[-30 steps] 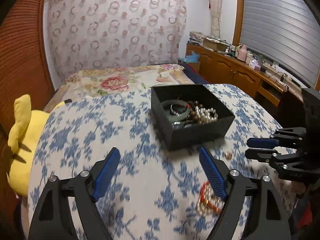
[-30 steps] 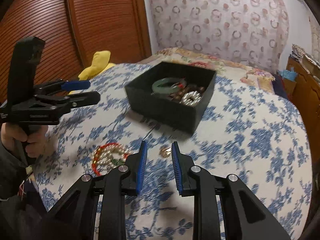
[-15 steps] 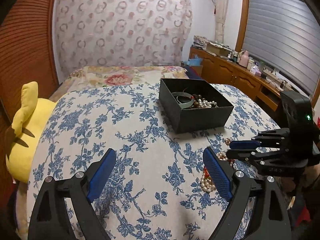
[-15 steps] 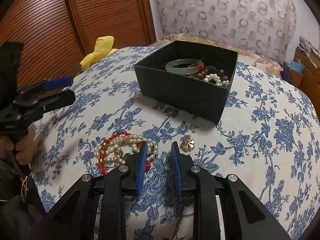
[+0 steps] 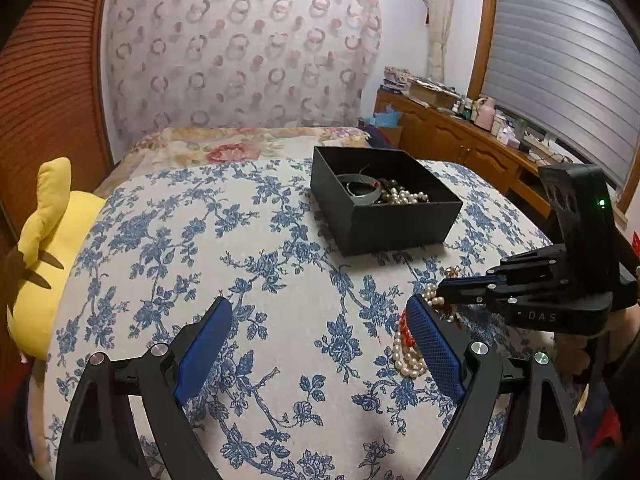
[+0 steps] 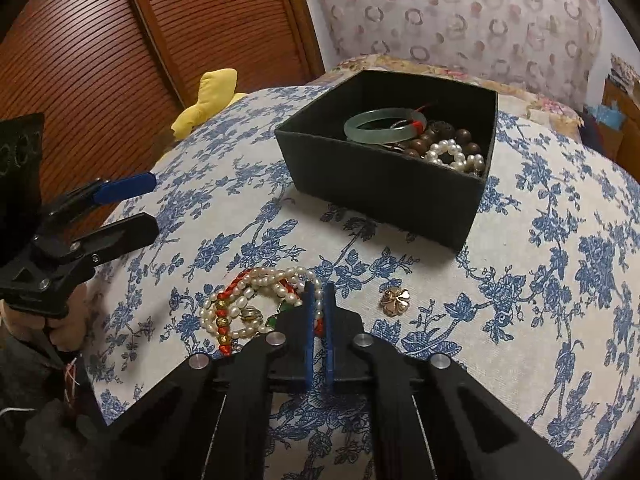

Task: Organize jewelry
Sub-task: 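Lift the long pearl strand off the bedspread with the right tool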

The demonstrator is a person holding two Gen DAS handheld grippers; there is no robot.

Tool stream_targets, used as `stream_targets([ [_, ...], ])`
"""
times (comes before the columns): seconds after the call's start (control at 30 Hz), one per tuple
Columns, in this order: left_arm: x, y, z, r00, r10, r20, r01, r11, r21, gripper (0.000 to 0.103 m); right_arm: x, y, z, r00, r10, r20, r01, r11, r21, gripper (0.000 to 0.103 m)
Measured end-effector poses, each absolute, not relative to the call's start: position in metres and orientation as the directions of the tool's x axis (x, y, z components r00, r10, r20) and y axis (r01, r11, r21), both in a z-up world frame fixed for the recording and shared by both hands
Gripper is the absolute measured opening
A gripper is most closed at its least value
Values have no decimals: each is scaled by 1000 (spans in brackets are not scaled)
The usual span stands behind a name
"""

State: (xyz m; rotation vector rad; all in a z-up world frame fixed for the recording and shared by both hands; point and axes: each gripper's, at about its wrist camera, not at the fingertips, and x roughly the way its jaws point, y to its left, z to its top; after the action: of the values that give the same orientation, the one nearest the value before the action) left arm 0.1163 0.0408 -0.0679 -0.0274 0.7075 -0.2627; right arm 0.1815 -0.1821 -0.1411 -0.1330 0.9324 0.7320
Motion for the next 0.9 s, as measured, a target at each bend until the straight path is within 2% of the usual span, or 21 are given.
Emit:
stream_targets([
  [0.2, 117, 41, -70, 727, -248, -641, 228, 967, -115, 85, 170, -183, -126, 432, 517, -739, -634, 757, 158, 5],
  [0.43, 116, 41, -71, 722, -246, -647, 227, 967, -115, 85, 149, -190, -82, 529, 534, -660, -656, 750, 81, 5],
  [0.9, 117, 30, -69, 712, -253, -655, 241, 964, -111, 85, 132, -219, -6, 638, 559, -530, -647, 762, 26, 5],
])
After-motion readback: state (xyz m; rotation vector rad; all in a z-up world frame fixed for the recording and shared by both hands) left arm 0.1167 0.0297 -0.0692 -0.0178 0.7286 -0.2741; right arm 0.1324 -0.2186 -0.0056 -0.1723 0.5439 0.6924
